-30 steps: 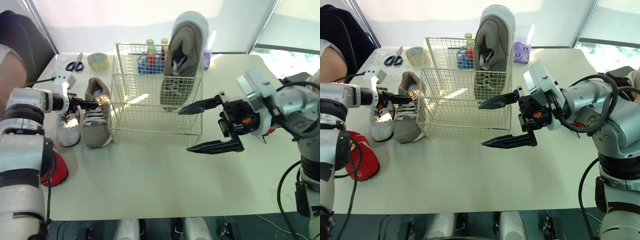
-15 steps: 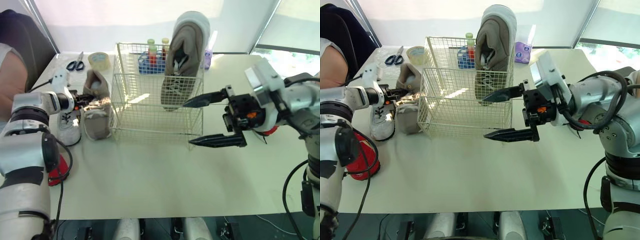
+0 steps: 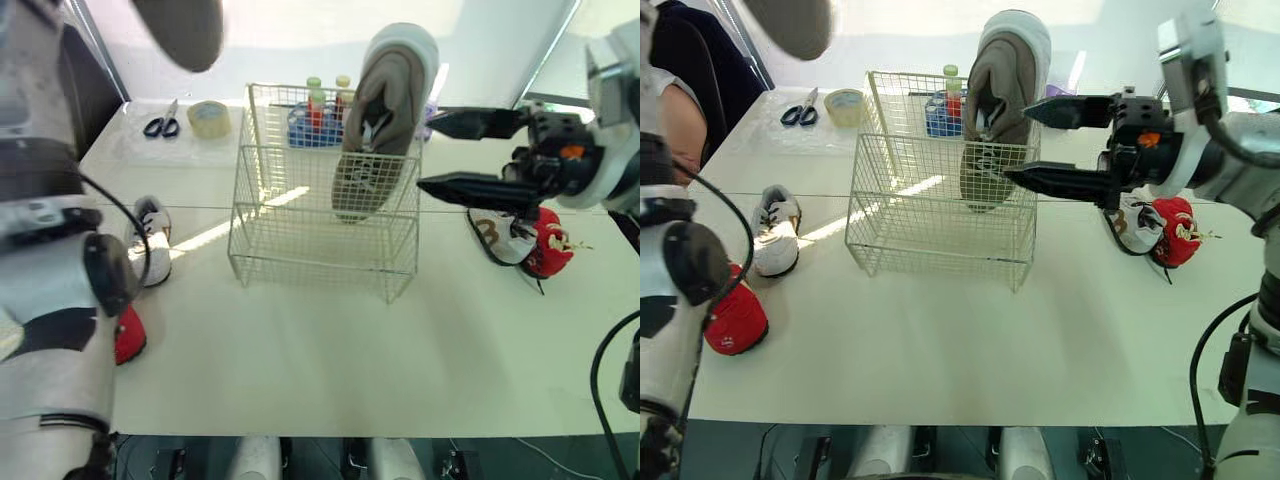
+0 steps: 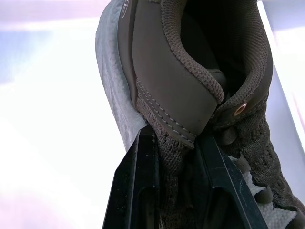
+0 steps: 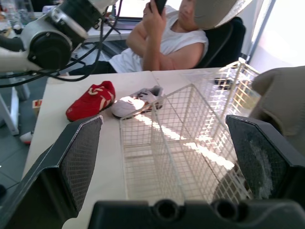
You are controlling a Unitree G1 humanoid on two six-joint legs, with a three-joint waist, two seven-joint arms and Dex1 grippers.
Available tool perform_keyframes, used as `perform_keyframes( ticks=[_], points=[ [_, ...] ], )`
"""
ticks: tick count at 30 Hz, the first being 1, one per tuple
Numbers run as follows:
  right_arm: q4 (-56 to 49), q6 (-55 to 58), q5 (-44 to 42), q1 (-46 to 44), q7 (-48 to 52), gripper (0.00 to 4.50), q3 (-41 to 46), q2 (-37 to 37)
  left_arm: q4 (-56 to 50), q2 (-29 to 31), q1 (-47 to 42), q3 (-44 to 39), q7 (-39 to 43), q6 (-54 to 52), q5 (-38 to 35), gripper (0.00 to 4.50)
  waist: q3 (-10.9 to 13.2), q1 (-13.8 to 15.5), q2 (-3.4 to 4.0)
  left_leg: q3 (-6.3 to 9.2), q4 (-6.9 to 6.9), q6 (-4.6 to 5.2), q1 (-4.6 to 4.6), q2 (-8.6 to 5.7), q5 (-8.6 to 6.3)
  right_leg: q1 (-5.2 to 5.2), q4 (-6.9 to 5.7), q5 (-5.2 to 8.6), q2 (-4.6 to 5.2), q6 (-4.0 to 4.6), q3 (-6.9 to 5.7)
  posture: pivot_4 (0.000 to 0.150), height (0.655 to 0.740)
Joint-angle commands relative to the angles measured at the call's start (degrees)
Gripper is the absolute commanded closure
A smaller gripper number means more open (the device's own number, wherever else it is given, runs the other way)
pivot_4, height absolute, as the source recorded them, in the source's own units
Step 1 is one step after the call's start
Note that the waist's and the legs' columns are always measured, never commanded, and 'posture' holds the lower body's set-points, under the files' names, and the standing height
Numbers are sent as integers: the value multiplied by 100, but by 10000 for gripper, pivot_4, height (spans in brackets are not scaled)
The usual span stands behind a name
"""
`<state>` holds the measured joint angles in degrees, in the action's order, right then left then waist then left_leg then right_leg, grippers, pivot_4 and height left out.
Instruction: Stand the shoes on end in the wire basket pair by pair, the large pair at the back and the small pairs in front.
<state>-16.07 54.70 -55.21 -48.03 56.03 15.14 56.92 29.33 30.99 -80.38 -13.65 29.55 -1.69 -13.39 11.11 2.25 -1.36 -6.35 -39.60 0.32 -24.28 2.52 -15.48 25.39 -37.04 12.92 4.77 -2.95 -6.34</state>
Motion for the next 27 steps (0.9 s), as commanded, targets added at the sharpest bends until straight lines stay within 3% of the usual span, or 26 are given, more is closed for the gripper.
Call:
perform_keyframes(
  ticks=[1, 4, 11, 24, 27],
  points=[
    [-69, 103, -182, 4, -129, 0, 499, 285, -179, -386, 184, 69, -304, 496, 26, 42311, 0, -11, 0, 0, -6, 23, 0, 6, -14, 0, -5, 0, -5, 0, 0, 1500, 7400],
    [-281, 326, -451, 262, -373, 0, 886, 414, -149, -875, 469, 166, -496, 887, 73, 42311, 0, -41, 0, 9, -12, 25, 1, 18, -15, 1, -7, -1, -13, 2, 4, 1500, 7400],
    [-537, 442, -859, 495, -834, 0, 1172, 395, 80, -1127, 865, 531, -503, 1531, 460, 42311, 1, -154, 0, 12, -15, 24, -6, 18, -14, 4, -5, -2, -12, 2, 2, 1500, 7400],
    [-515, 136, -951, 583, -1091, 0, 954, 203, -583, -1466, 2116, 736, -901, 1187, 614, 42311, 0, -147, 1, 19, -31, 41, -9, 18, -24, -3, -6, -3, -10, 1, 2, 1500, 7400],
    [-454, 31, -876, 591, -1004, 0, 823, 192, -762, -1400, 2144, 723, -881, 1044, 550, 28181, 0, -149, 1, 20, -31, 42, -7, 18, -25, -3, -7, -3, -11, 0, 2, 1500, 7400]
  ],
)
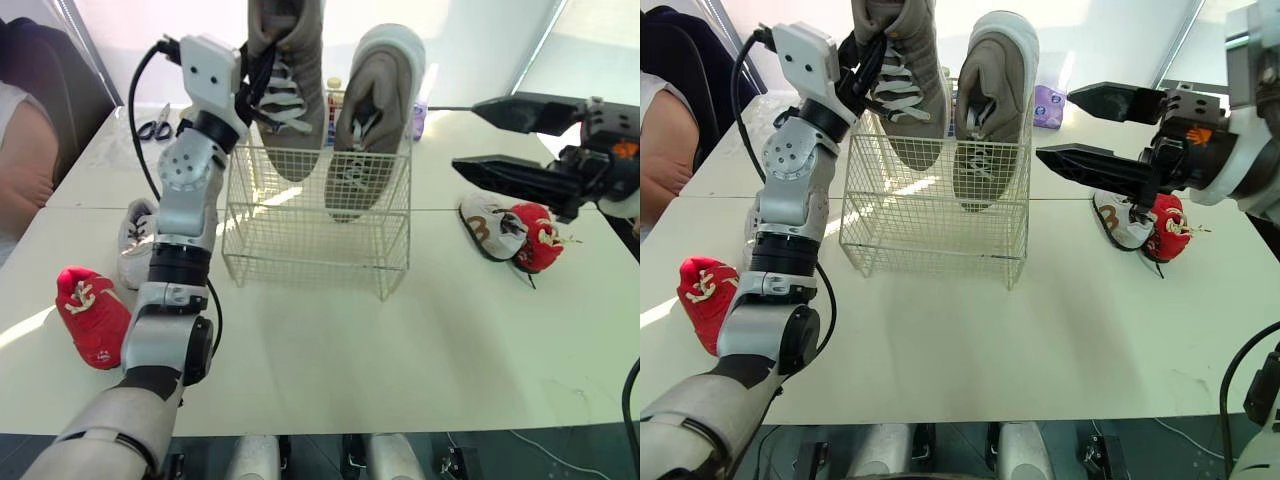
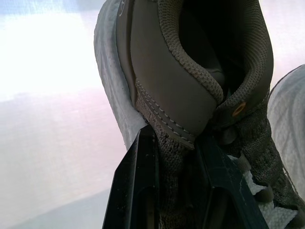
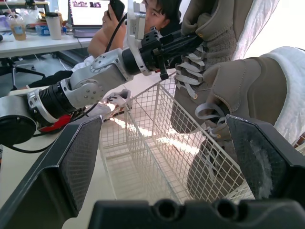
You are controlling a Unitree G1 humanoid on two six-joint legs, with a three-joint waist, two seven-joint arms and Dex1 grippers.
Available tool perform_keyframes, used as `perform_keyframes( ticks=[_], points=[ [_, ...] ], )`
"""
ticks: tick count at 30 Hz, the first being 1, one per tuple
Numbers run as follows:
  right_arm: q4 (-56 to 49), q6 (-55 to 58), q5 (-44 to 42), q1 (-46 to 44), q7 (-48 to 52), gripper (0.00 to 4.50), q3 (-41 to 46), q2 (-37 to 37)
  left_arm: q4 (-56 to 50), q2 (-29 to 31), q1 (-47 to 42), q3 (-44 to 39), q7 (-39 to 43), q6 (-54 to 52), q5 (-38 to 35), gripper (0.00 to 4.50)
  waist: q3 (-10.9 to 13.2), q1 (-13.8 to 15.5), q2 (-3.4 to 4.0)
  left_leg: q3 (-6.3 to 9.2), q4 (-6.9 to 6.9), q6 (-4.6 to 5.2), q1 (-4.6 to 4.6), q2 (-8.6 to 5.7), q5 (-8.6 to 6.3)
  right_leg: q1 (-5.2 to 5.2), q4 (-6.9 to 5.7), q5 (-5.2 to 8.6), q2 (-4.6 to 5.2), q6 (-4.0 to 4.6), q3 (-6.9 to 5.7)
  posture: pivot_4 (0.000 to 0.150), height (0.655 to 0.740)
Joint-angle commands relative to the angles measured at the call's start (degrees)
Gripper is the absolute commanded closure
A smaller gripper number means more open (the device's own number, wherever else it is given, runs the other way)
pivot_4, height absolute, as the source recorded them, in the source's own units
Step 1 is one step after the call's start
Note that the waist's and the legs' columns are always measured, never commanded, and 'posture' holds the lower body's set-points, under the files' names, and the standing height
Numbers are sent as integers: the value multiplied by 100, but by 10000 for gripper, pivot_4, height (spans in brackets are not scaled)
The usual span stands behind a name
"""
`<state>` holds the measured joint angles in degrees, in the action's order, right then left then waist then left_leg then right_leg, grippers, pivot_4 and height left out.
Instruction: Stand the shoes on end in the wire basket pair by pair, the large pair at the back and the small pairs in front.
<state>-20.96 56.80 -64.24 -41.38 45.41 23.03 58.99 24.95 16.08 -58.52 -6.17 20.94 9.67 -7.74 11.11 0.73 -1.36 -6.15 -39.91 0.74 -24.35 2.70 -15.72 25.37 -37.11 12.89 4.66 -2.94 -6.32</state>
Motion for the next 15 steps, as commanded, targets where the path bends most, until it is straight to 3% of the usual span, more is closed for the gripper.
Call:
perform_keyframes(
  ticks=[1, 4, 15],
  points=[
    [57, -212, 41, -78, 75, 0, -8, -26, -429, 121, -17, -43, -1, -174, -51, 23214, 0, 2, 0, 1, 0, 0, 0, 0, 0, 0, 0, 0, 0, 0, -1, 1500, 7400],
    [85, -288, 58, -61, 120, 0, -113, -71, -984, 223, 176, -85, 101, -623, -249, 7734, 0, -3, 0, 1, 0, 0, 0, 0, 0, 0, 0, 0, 0, 0, 0, 1500, 7400],
    [376, -576, 344, -33, 418, 0, -474, -259, -3981, 777, 1281, -374, 13, -3263, -1227, 7734, 0, 5, 1, 6, -3, -1, -1, 0, 0, -3, 0, 0, 1, 0, 0, 1500, 7400]
  ],
)
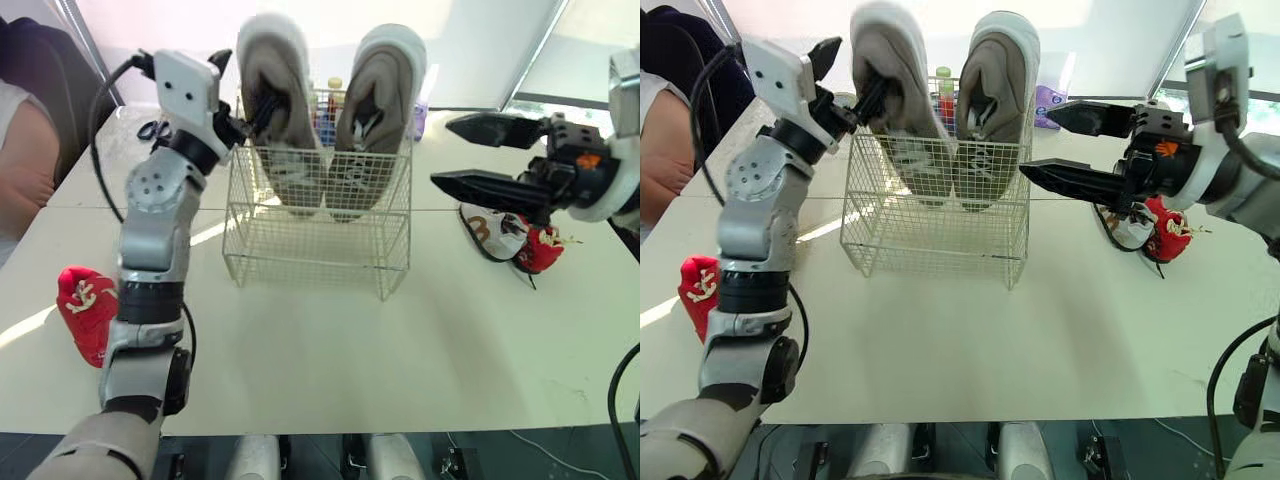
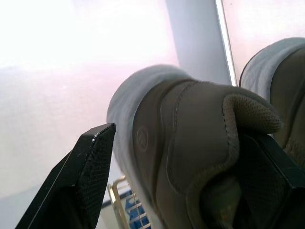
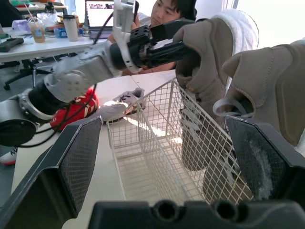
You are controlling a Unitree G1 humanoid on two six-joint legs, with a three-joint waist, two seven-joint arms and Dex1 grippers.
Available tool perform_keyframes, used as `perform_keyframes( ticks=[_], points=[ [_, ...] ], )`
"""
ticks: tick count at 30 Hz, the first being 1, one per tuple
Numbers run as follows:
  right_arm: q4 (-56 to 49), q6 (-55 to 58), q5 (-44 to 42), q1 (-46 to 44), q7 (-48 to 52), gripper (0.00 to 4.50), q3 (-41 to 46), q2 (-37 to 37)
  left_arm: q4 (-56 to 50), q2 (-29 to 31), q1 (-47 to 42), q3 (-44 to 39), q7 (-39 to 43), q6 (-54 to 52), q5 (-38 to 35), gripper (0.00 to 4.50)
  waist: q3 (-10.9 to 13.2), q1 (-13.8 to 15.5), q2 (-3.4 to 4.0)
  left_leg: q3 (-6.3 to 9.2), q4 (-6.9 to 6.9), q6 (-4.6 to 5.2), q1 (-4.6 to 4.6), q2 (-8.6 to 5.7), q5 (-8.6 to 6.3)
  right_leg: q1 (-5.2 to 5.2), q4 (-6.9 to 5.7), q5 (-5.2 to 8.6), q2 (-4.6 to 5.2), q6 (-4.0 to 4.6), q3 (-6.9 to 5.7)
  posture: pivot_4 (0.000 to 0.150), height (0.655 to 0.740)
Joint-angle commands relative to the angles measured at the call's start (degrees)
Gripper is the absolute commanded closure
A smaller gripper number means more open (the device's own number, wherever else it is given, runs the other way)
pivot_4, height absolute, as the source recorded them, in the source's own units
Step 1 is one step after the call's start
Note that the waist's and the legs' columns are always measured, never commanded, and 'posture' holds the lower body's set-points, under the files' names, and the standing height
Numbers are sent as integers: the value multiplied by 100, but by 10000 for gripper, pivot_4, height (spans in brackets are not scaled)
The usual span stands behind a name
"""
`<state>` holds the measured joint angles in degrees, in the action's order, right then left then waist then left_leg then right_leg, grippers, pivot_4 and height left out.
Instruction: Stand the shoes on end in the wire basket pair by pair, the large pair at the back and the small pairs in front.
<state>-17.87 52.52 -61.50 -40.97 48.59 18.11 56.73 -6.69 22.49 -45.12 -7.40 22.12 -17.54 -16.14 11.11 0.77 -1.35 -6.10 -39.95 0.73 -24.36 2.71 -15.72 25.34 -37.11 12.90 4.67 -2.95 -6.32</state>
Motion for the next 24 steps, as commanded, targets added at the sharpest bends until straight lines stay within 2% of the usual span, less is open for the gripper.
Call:
perform_keyframes(
  ticks=[1, 4, 6, 8, 9, 11, 14, 17, 21, 24],
  points=[
    [113, -177, 117, -68, 145, 0, -11, -48, -1029, 188, -21, -310, -123, -782, -517, 7734, 0, 1, 0, 0, 0, 0, 0, 0, 0, 0, 0, 0, 0, 0, 0, 1500, 7400],
    [269, -256, 279, -39, 272, 0, -125, -93, -1548, 523, -31, -730, -69, -1702, -1270, 7734, 0, -6, 1, 2, 0, 0, 1, 0, 0, -1, 0, 0, 0, 0, 0, 1500, 7400],
    [397, -303, 401, -46, 357, 0, -187, -113, -1743, 847, -63, -1133, 44, -2440, -2060, 7734, 0, -8, 1, 1, 0, -1, 2, 0, 0, 0, -1, 0, -1, 0, 1, 1500, 7400],
    [693, -384, 581, -104, 380, 0, -229, -163, -1766, 1549, 52, -1772, 453, -3531, -3394, 2434, 0, -41, 1, 1, 0, -3, 5, 2, 1, 0, -5, 0, -3, 0, 1, 1500, 7400],
    [785, -411, 626, -111, 406, 0, -224, -177, -1762, 1783, 101, -1960, 530, -3852, -3823, 528, 0, -52, 7, 2, 0, -13, 4, 6, 7, 1, -4, 0, -8, 0, 1, 1500, 7400],
    [971, -505, 780, -94, 331, 0, -189, -234, -1772, 2258, 370, -2176, 764, -4354, -4429, 528, 0, -56, 10, 1, 2, -26, 7, 4, 14, 0, -5, 1, -5, 0, 1, 1500, 7400],
    [1162, -641, 1026, -12, 120, 0, -108, -332, -2051, 2763, 1006, -2202, 1062, -4656, -4807, 528, -1, -15, 15, 1, 1, -27, 10, 1, 14, -4, -4, 1, -4, 0, 2, 1500, 7400],
    [1424, -842, 1289, 145, -199, 0, 119, -435, -2646, 2894, 1788, -2029, 1272, -4696, -5096, 528, -1, 11, 15, 2, 0, -27, 12, -2, 14, -11, 0, 2, -1, 0, 1, 1500, 7400],
    [1522, -1295, 1773, 669, -956, 0, 583, -732, -3324, 2453, 2395, -1451, 1002, -4392, -5250, 528, -2, 24, 14, 1, -3, -31, 9, -7, 15, -15, 7, 2, 4, 0, 2, 1500, 7400],
    [1327, -1411, 1941, 1461, -1107, 0, 912, -818, -3486, 2258, 2359, -1118, 880, -4286, -5491, 528, -3, 27, 12, 12, -1, -31, 10, -7, 16, -23, 9, 2, 2, 0, 2, 1500, 7400]
  ],
)
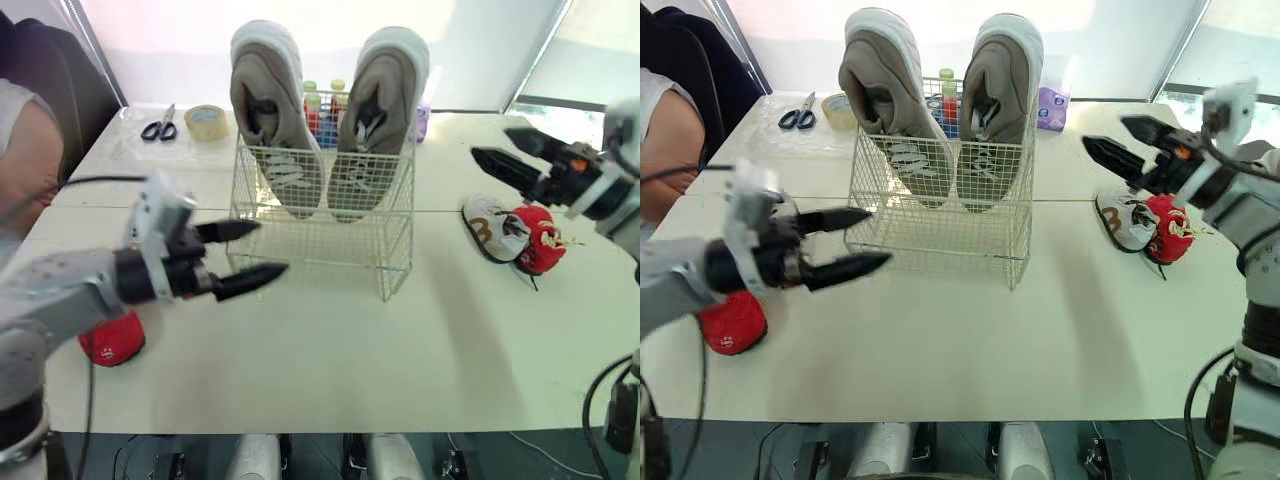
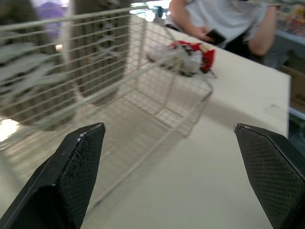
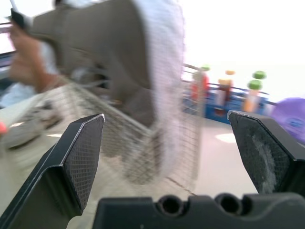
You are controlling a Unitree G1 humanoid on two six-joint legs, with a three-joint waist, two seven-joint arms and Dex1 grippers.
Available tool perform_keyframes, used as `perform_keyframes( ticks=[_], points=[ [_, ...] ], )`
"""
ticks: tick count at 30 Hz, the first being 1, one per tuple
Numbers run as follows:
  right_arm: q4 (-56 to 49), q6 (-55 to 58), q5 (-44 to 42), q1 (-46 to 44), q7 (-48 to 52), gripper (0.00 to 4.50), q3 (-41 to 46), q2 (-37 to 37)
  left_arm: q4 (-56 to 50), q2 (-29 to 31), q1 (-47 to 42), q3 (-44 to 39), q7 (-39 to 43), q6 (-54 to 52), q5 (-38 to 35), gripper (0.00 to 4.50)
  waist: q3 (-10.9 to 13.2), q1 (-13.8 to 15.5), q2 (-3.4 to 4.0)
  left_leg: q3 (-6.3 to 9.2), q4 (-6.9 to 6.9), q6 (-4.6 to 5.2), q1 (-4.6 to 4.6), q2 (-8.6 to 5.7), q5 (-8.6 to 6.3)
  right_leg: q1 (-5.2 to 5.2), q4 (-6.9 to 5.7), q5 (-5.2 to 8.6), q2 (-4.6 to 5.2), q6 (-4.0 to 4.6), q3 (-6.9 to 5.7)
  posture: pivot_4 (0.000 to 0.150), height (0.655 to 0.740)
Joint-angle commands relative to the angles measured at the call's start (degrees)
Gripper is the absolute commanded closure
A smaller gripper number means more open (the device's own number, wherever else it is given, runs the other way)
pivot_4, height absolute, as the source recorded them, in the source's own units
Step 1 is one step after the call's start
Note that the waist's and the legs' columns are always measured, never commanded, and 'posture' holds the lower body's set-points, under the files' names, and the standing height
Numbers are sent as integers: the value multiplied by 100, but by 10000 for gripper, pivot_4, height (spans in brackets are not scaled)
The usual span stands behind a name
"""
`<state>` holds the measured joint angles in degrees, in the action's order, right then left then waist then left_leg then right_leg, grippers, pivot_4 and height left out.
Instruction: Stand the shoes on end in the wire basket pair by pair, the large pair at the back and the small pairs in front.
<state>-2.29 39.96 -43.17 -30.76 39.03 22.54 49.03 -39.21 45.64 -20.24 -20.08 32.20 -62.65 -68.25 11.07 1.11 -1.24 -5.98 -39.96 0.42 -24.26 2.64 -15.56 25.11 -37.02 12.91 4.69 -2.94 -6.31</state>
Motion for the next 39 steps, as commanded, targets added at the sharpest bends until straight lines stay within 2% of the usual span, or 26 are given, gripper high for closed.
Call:
perform_keyframes(
  ticks=[1, 5, 10, 16, 25, 34, 39],
  points=[
    [-408, -152, 121, 842, -138, 0, 609, -75, -193, -105, -207, 217, -185, 237, -545, 528, -1, 3, 3, -2, 0, 0, 0, 0, 0, 2, -2, 0, 0, 0, 2, 1500, 7400],
    [-979, -191, 302, 1531, -732, 0, 909, -325, -199, -148, -321, 519, -401, 283, -1177, 528, -10, -56, 36, 1, 1, 5, 7, 3, -3, 1, -9, 0, -5, 0, 5, 1500, 7400],
    [-1432, -283, 838, 2226, -1421, 0, 650, -803, -257, -470, -281, 1107, -674, 618, -617, 528, -21, -41, 56, -10, 14, 22, 59, 6, -13, -31, -6, 3, -21, 1, 22, 1500, 7400],
    [-1280, -384, 989, 2573, -1425, 0, 450, -1218, -378, -478, -117, 1230, -837, 778, -635, 528, -22, -38, 60, -13, 24, 23, 75, 2, -15, -44, 0, 5, -18, 2, 31, 1500, 7400],
    [-681, -929, 1519, 2550, -1647, 0, 209, -1636, -467, -399, -58, 1280, -1094, 895, -628, 528, -22, -34, 61, -12, 27, 24, 76, 0, -15, -44, 4, 8, -18, 7, 31, 1500, 7400],
    [1148, -1816, 2155, 1543, -1837, 0, -94, -1834, -531, -283, -110, 1254, -1370, 974, -542, 528, -22, -50, 62, -13, 34, 24, 77, 0, -15, -42, 6, 13, -19, 15, 33, 1500, 7400],
    [2580, -2528, 2458, 793, -1860, 0, -191, -1882, -623, -190, -104, 1195, -1601, 998, -601, 528, -21, -51, 63, -15, 37, 24, 79, -2, -15, -42, 7, 5, -19, 3, 35, 1500, 7400]
  ],
)
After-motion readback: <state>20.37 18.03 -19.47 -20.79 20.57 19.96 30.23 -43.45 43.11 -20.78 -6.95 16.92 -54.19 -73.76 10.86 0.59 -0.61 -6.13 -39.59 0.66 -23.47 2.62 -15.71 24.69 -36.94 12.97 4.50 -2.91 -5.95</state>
